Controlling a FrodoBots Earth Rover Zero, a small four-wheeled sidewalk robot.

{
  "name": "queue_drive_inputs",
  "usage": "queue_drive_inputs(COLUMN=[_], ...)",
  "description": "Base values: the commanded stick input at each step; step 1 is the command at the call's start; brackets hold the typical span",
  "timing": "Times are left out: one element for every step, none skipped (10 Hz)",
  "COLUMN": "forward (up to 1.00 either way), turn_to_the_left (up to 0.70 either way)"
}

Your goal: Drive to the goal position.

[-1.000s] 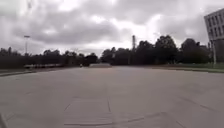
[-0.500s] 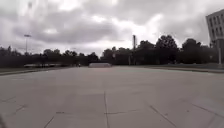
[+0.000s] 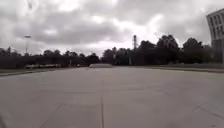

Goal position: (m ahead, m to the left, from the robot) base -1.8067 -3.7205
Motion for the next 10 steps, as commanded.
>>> queue_drive_inputs(forward=[1.0,1.0,1.0,1.0,1.0,1.0,1.0,1.0,1.0,1.0], turn_to_the_left=[0.0,0.0,0.0,0.0,0.0,0.0,0.0,0.0,0.0,0.0])
